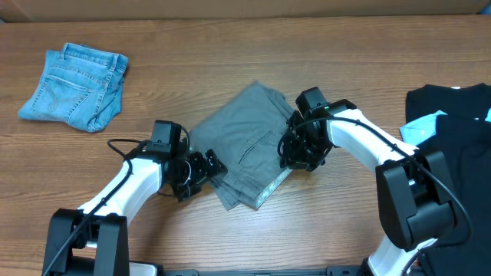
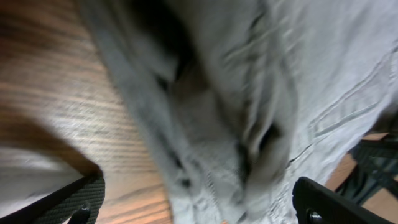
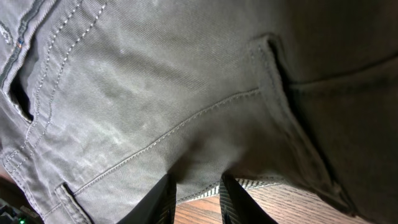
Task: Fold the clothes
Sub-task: 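Grasp the folded grey shorts bundle with the left gripper, then carry the folded shorts with the left gripper onto the jeans at upper left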
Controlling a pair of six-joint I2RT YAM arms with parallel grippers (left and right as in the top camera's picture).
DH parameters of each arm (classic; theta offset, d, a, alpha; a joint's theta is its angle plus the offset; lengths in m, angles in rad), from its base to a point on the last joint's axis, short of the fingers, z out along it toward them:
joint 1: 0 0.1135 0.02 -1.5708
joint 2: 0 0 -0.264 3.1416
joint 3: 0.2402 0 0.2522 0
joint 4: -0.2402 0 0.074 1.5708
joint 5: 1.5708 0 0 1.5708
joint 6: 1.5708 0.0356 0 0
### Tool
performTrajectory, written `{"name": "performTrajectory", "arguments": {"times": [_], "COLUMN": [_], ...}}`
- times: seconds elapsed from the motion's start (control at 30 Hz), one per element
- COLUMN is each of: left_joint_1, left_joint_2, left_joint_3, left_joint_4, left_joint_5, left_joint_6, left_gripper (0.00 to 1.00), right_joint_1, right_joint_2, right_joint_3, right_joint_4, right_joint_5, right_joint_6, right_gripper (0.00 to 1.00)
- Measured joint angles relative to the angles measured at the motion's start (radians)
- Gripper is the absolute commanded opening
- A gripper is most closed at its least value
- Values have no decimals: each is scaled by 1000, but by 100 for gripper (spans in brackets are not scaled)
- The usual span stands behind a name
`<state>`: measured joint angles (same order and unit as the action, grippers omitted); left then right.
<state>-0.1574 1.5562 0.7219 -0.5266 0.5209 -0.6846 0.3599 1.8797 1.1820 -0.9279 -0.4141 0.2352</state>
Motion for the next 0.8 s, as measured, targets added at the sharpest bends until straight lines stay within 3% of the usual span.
{"name": "performTrajectory", "arguments": {"times": [0.33, 0.5, 0.7, 0.8], "left_joint_1": [0, 2, 2, 2], "left_joint_2": [124, 210, 238, 240], "left_joint_3": [-2, 4, -10, -11], "left_joint_4": [224, 284, 307, 309], "left_joint_5": [189, 297, 301, 299], "left_joint_6": [-96, -116, -116, -97], "left_gripper": [74, 43, 8, 4], "right_joint_1": [0, 0, 0, 0], "right_joint_2": [0, 0, 0, 0], "right_joint_3": [0, 0, 0, 0], "right_joint_4": [1, 2, 1, -4], "right_joint_5": [0, 0, 0, 0], "right_joint_6": [0, 0, 0, -1], "right_gripper": [27, 27, 23, 19]}}
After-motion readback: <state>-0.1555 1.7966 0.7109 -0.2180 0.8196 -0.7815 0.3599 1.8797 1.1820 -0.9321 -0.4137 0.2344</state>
